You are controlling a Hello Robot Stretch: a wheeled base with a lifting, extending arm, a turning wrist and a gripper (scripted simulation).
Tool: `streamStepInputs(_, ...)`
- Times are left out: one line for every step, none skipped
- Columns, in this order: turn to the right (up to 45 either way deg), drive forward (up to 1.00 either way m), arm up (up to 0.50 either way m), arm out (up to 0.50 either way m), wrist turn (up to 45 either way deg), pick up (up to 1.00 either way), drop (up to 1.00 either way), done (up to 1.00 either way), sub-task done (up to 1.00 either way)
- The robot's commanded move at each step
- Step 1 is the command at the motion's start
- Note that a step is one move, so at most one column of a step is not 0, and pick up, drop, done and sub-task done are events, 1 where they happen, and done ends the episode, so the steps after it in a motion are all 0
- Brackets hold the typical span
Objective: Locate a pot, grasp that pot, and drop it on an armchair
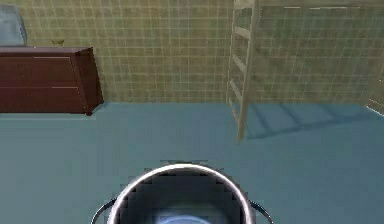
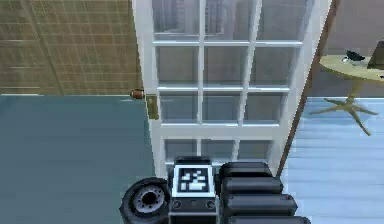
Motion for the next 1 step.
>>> streamStepInputs(0.0,0.5,0.0,0.0,0.0,0.0,0.0,0.0,0.0)
